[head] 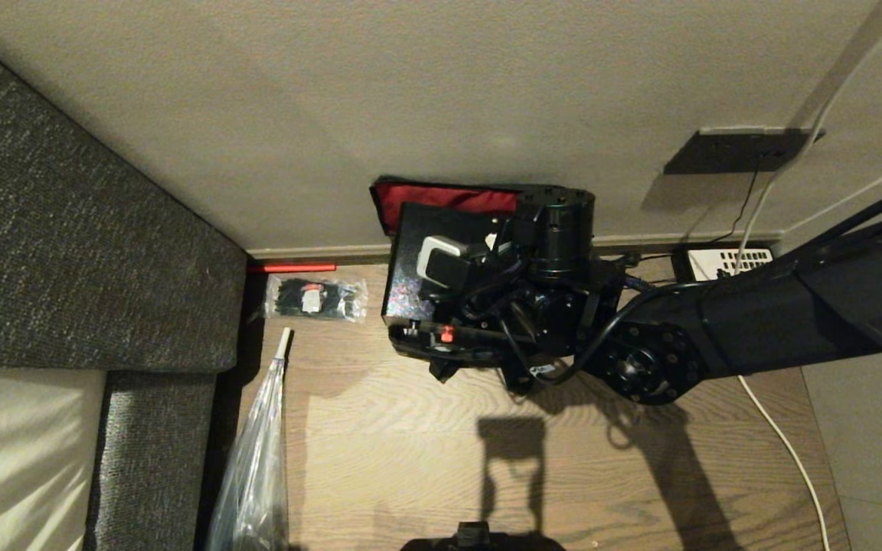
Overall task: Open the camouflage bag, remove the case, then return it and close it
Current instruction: Place the black box back
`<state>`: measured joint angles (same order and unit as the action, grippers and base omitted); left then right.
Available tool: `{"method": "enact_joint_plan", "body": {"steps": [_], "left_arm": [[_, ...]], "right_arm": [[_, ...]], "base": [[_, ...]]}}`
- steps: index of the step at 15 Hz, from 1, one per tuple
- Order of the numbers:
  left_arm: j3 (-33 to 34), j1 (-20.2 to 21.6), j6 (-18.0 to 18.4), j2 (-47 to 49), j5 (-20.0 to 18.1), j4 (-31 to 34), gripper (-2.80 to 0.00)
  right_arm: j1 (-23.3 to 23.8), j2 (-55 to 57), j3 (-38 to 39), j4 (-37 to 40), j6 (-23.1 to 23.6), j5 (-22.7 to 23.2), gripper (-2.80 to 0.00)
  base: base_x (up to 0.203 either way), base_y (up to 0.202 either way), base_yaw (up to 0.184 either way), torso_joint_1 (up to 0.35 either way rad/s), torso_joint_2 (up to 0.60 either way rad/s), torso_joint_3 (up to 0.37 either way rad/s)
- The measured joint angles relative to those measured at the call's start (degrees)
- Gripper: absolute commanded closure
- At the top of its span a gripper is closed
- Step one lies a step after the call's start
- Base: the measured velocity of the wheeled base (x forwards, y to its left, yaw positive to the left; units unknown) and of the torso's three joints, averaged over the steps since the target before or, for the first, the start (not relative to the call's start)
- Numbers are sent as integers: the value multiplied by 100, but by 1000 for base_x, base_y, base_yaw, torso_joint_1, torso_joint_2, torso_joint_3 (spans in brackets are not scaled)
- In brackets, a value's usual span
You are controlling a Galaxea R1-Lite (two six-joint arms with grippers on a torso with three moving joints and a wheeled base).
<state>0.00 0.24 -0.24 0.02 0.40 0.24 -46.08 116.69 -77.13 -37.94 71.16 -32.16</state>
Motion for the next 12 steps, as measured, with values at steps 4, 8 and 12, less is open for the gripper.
{"method": "enact_joint_plan", "body": {"steps": [4, 8, 12], "left_arm": [[0, 0, 2, 0, 1, 0, 0], [0, 0, 0, 0, 1, 2, 0], [0, -1, 2, 0, 0, 0, 0]], "right_arm": [[38, -27, 32, -98, 213, 443, 0], [191, 21, 28, -267, 212, 678, 0], [415, 122, -13, -287, 177, 823, 0]], "base": [[0, 0, 0, 0, 0, 0], [0, 0, 0, 0, 0, 0], [0, 0, 0, 0, 0, 0]]}}
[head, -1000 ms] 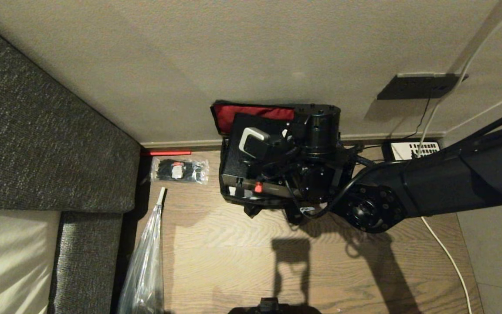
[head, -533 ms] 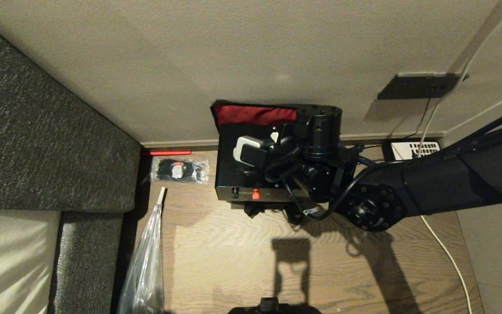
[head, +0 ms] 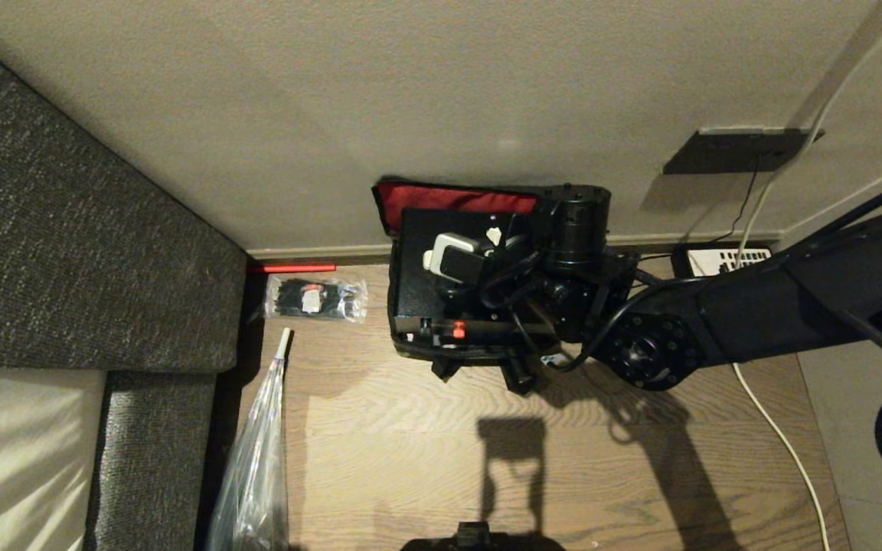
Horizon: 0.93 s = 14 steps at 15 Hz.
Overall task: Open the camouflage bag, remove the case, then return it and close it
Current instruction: Place the black box back
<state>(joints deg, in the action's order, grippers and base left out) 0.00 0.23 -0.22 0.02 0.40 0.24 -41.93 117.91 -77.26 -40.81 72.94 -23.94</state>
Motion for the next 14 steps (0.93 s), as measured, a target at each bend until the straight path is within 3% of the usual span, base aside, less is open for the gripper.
{"method": "enact_joint_plan", "body": {"steps": [14], "left_arm": [[0, 1, 0, 0, 1, 5, 0]], "right_arm": [[191, 588, 37, -334, -187, 81, 0]], "base": [[0, 0, 0, 0, 0, 0]]}}
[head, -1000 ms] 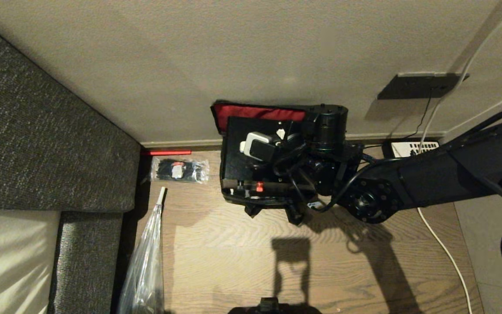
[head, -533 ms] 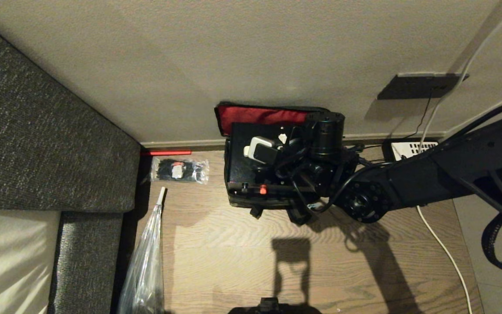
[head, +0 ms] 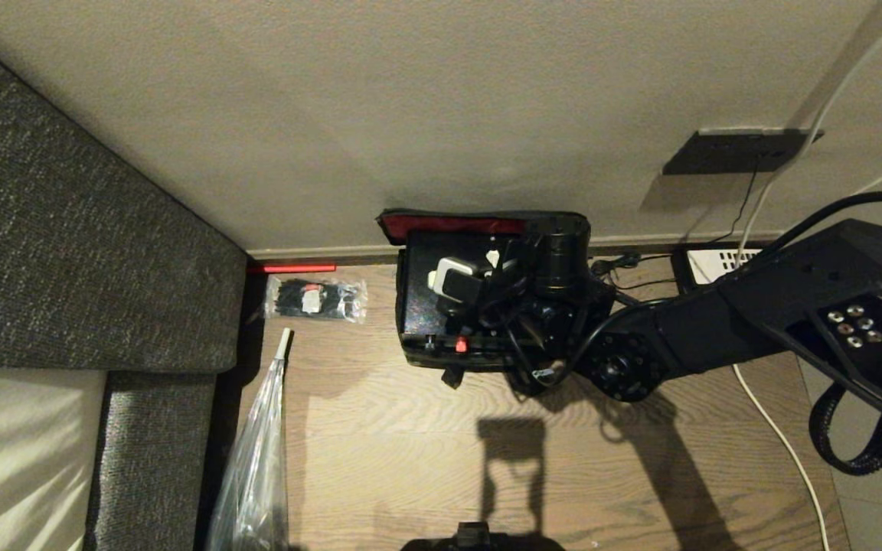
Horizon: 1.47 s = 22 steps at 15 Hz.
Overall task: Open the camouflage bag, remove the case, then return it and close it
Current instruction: Place the black box back
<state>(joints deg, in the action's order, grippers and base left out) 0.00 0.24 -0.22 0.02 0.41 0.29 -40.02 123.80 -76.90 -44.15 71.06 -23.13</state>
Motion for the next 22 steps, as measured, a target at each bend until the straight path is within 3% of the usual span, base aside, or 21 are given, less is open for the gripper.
{"method": "enact_joint_plan", "body": {"steps": [7, 15, 16, 22], "left_arm": [[0, -2, 0, 0, 0, -2, 0], [0, 0, -2, 0, 0, -3, 0], [0, -2, 0, 0, 0, -1, 0], [0, -1, 0, 0, 0, -3, 0]], "right_arm": [[107, 567, -119, -217, -3, 35, 0], [257, 1537, -831, -416, -246, 114, -4], [287, 1603, -881, -416, -249, 114, -280], [358, 1579, -600, -344, -422, 92, -280]], "base": [[0, 0, 0, 0, 0, 4], [0, 0, 0, 0, 0, 0], [0, 0, 0, 0, 0, 0], [0, 0, 0, 0, 0, 0]]}}
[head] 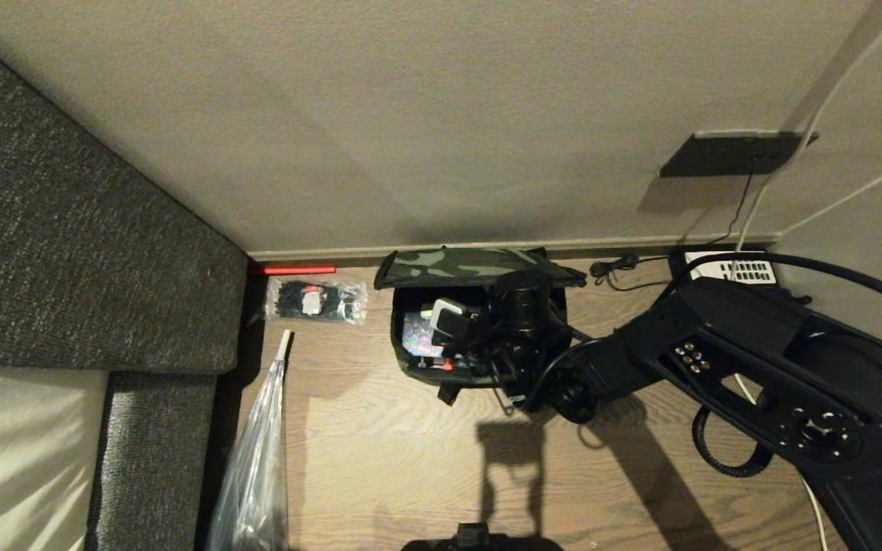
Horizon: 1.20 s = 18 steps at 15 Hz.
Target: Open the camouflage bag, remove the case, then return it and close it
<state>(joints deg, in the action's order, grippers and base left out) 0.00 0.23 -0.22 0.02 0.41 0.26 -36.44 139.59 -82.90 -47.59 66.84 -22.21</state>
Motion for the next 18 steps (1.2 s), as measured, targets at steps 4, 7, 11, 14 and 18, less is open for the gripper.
{"method": "enact_joint_plan", "body": {"steps": [4, 7, 11, 14, 18], "left_arm": [[0, 1, -2, 0, 0, 1, 0], [0, 1, -2, 0, -1, 1, 0], [0, 1, -2, 0, 0, -1, 0], [0, -2, 0, 0, 0, 1, 0], [0, -1, 0, 0, 2, 1, 0]], "right_arm": [[-72, -576, 1037, 49, -67, 6, -280], [-229, -1554, 2198, 236, -258, 2, -280], [-387, -3207, 3352, 1043, -453, -24, -280], [-430, -4829, 3853, 2204, -841, -344, -280], [-338, -6844, 4265, 4330, -2062, -1463, 0]], "base": [[0, 0, 0, 0, 0, 0], [0, 0, 0, 0, 0, 0], [0, 0, 0, 0, 0, 0], [0, 0, 0, 0, 0, 0], [0, 0, 0, 0, 0, 0]]}}
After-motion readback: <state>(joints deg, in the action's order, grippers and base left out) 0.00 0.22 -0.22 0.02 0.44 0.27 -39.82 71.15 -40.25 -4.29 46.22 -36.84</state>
